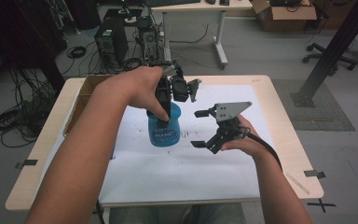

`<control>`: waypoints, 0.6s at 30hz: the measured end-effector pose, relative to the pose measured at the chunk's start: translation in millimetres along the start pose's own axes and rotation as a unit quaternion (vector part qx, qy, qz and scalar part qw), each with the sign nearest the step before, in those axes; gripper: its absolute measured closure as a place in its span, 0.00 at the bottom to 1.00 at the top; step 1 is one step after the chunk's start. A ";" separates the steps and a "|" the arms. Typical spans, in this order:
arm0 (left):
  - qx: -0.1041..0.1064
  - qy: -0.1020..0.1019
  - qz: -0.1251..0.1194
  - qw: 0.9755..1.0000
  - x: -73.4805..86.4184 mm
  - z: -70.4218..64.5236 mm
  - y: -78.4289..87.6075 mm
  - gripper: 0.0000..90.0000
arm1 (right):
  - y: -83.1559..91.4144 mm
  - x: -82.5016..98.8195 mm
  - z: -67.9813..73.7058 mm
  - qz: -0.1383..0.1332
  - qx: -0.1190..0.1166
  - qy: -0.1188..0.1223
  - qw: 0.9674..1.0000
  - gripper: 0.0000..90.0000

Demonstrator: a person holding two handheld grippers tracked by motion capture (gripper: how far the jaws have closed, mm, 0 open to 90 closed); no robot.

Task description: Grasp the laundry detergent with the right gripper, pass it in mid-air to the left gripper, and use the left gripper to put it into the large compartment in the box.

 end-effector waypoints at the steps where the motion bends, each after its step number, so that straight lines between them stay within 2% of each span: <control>1: 0.002 0.003 0.003 1.000 0.3 0.0 0.2 0.43 | 4.0 2.4 -1.2 0.004 0.002 -0.001 1.000 0.00; 6: 0.005 0.025 0.010 1.000 1.4 2.4 0.1 0.43 | 23.1 12.3 -7.4 0.032 0.018 0.001 0.999 0.00; 8: 0.003 0.036 0.020 0.999 2.2 1.8 -0.4 0.43 | 30.4 14.5 -9.2 0.044 0.024 0.003 0.999 0.00; 10: -0.002 0.036 0.022 0.999 2.3 1.7 -0.7 0.43 | 37.4 15.7 -10.7 0.054 0.029 0.005 0.998 0.00; 16: -0.006 0.055 0.009 0.998 0.0 -3.5 7.4 0.43 | 51.5 14.8 -13.3 0.069 0.036 0.008 0.997 0.00; 18: -0.007 0.071 -0.002 0.997 -1.6 -3.7 10.5 0.43 | 55.9 14.5 -15.5 0.080 0.038 0.010 0.996 0.00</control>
Point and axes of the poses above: each handheld gripper's, and its own axes: y roughly backward along the jaws, x roughly out of its underside, z roughly to its left, the point moved 8 cm from there along -y, roughly forward along the jaws, and after that the axes turned 11 degrees about z, right-handed, at the moved point
